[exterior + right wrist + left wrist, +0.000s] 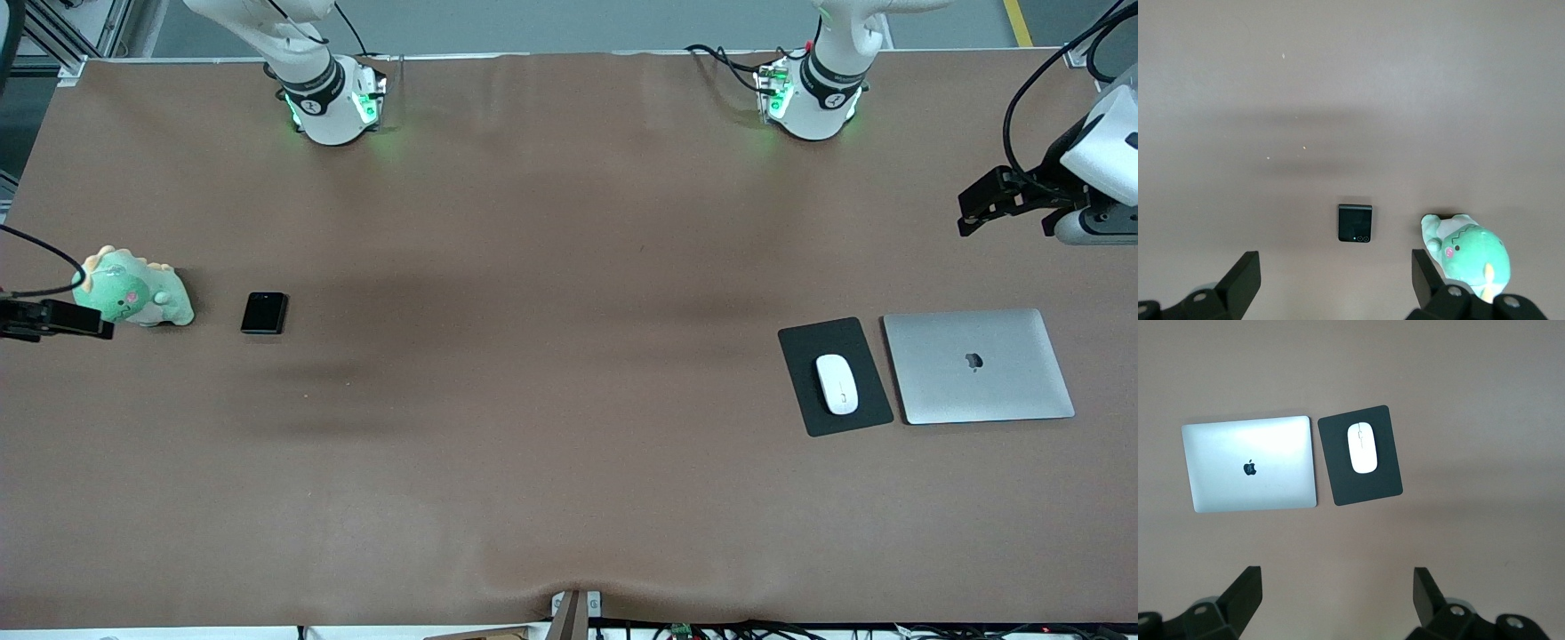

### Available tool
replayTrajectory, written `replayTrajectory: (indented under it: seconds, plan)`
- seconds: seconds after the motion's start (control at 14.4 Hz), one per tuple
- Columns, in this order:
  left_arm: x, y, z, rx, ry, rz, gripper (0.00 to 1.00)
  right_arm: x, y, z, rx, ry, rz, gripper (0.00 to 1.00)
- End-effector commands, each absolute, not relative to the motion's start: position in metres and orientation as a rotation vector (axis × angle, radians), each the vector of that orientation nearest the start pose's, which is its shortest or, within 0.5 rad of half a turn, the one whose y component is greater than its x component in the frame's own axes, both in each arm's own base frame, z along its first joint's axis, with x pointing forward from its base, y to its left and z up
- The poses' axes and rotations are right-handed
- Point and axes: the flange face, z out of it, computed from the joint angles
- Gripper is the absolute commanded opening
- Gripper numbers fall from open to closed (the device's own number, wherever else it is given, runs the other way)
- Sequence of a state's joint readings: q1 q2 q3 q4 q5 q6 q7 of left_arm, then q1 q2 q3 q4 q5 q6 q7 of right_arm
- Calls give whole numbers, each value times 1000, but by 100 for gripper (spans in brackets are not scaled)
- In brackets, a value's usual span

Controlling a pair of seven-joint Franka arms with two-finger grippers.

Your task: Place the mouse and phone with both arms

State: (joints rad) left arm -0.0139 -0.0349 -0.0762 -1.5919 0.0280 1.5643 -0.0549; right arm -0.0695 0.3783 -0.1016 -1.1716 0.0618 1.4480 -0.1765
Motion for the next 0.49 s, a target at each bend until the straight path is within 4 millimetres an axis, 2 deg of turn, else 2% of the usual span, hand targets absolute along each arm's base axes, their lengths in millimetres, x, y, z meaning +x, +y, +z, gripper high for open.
replayTrajectory:
  seconds: [0.0, 0.21, 0.42]
  plan:
    - [538, -44, 640, -3099, 79, -1, 100, 615, -87, 610, -3091, -33, 166, 100]
    - [538, -43, 640, -3099, 81, -1, 100, 587, -82, 638, -3087, -41, 132, 100]
    - [538, -42, 640, -3101, 84, -3, 100, 546, -64, 652, -3083, -56, 131, 100]
